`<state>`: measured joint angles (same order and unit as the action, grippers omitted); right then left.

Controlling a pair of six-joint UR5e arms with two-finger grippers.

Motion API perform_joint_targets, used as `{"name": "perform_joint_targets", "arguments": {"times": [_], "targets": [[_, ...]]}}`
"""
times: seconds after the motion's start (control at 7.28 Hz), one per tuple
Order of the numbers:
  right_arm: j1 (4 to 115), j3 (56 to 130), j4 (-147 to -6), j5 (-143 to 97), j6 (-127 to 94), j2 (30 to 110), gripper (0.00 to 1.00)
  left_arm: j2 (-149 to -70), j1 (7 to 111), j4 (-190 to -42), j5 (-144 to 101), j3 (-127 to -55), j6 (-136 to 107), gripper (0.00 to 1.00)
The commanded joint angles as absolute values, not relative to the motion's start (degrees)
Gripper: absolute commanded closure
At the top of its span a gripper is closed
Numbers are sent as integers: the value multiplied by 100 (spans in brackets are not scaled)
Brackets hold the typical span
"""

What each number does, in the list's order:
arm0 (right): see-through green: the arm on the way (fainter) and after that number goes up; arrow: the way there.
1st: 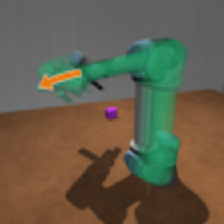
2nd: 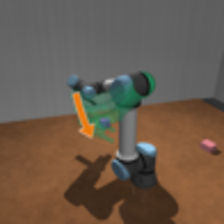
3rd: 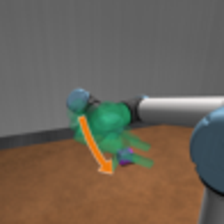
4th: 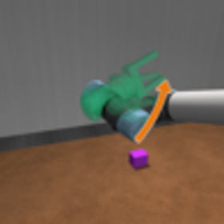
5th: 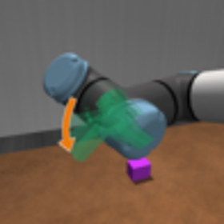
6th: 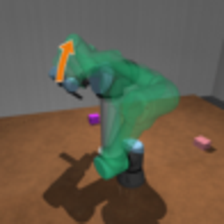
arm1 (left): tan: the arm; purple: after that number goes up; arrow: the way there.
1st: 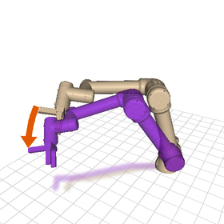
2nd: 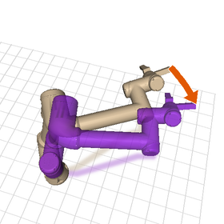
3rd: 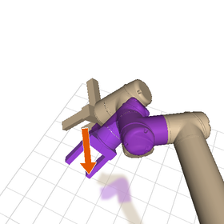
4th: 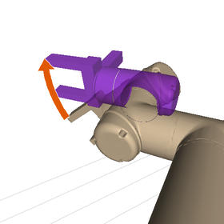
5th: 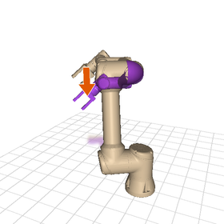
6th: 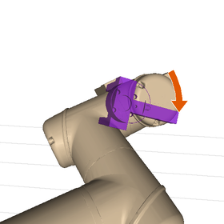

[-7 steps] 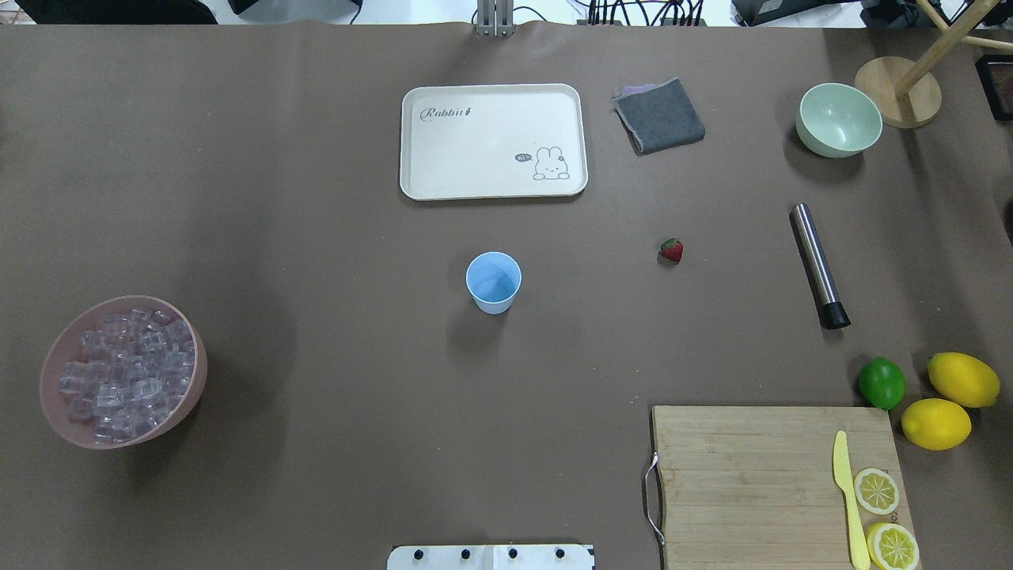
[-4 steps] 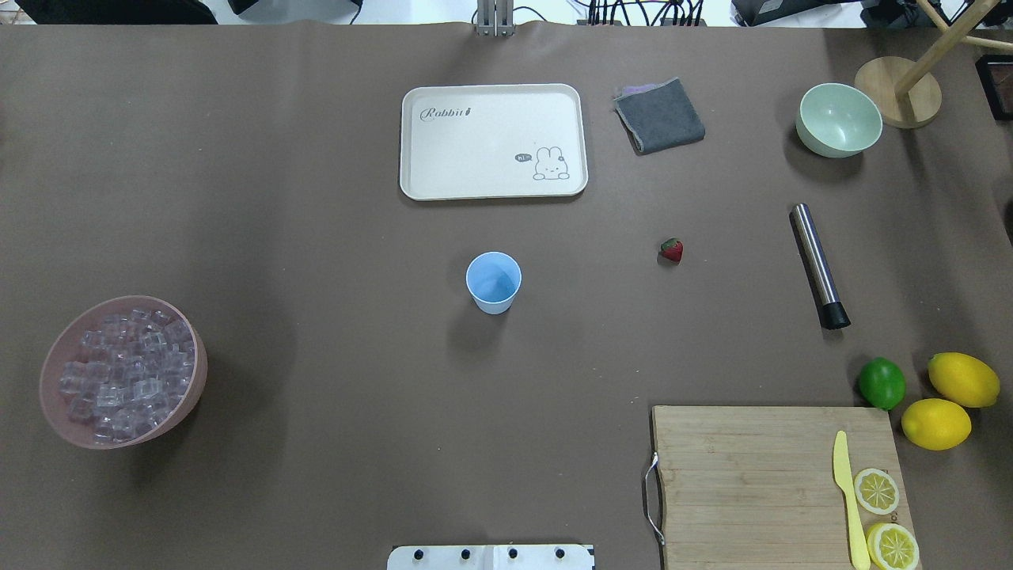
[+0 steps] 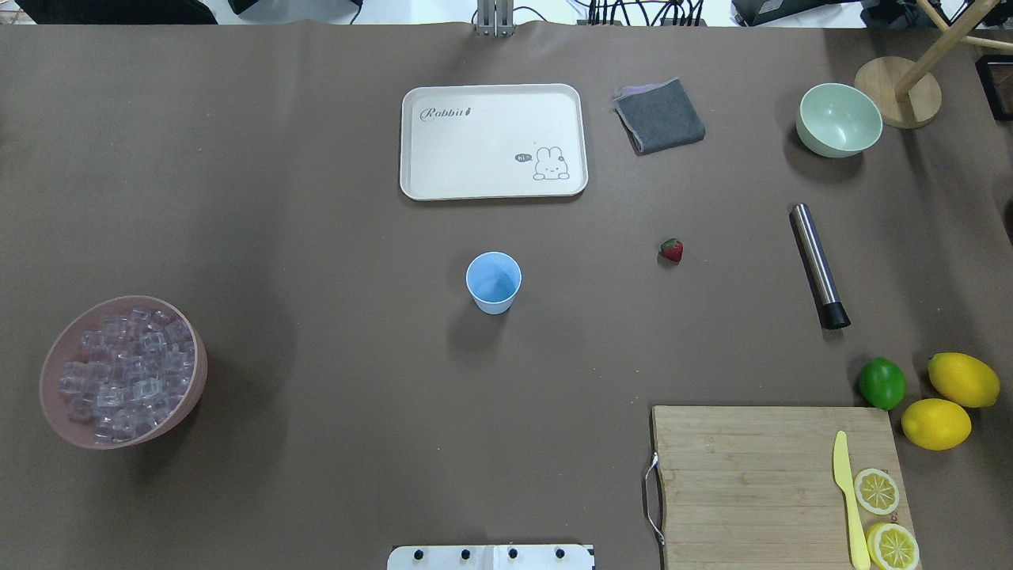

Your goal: Mash ice and strawberries in cup

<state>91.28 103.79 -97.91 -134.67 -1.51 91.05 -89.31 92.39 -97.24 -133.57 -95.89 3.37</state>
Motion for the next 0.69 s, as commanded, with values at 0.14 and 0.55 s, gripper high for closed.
{"name": "perform_joint_targets", "arguments": {"times": [0.14,0.55], "targets": [[9105,10354,-9791,-13482,-158,9026,0,-9106,9202,-9922,-13368,-9668,-141,2],[9105,10362,-9791,-13526,-167,9018,0,-8879,8486,-10195,-13553,-10568,-1531,2]]}}
